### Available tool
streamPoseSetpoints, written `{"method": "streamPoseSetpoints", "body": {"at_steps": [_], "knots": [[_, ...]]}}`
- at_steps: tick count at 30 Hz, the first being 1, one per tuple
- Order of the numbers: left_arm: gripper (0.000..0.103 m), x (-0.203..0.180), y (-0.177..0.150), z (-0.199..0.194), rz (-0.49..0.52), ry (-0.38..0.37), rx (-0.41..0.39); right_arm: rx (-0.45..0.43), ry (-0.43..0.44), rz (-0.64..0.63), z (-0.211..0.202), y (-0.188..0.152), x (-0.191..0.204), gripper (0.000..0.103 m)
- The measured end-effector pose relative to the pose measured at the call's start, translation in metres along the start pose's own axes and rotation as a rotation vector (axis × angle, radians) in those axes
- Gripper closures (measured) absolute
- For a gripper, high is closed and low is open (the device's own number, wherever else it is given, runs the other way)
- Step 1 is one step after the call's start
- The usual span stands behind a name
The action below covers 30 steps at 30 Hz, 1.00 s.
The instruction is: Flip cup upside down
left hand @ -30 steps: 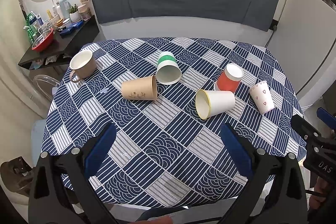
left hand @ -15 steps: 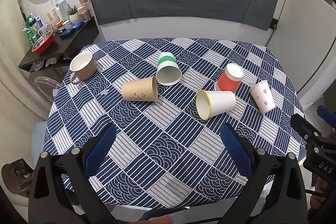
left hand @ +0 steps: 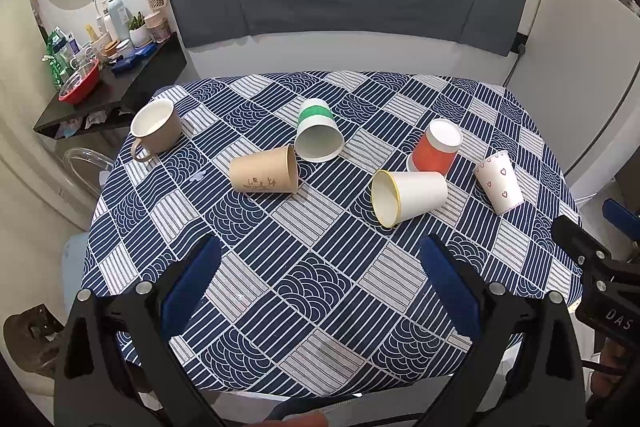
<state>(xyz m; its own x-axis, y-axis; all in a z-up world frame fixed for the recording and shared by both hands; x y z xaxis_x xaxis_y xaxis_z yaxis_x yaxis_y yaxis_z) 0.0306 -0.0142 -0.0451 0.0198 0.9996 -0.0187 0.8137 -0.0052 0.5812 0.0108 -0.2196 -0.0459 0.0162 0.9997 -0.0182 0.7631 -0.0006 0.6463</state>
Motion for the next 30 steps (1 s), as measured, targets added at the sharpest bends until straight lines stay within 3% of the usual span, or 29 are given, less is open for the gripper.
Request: {"method": "streamPoseSetpoints", "body": {"at_steps": [18, 30], "knots": [[0.006, 0.001, 0.005, 0.006, 0.008, 0.022, -0.001, 0.051, 0.024, 0.079, 0.022, 0.003, -0.024, 0.008], [0.006, 0.000, 0.007, 0.033, -0.032, 0.044, 0.090, 0.150, 0.044, 0.117, 0.076, 0.008, -0.056, 0.008]]}}
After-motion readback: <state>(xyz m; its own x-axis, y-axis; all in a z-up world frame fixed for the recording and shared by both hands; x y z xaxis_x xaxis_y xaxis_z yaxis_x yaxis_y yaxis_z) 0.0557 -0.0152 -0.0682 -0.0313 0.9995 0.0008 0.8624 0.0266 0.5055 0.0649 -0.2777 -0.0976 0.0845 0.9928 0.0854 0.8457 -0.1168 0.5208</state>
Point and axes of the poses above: each gripper's, at about its wrist camera, not at the fingertips, and z roughly the way its jaws point, x to its left, y to its top, the point moved 6 cm from there along z, roughly the way its jaws point, and after that the axes turned 3 degrees about -z, right-handed, at the moved point
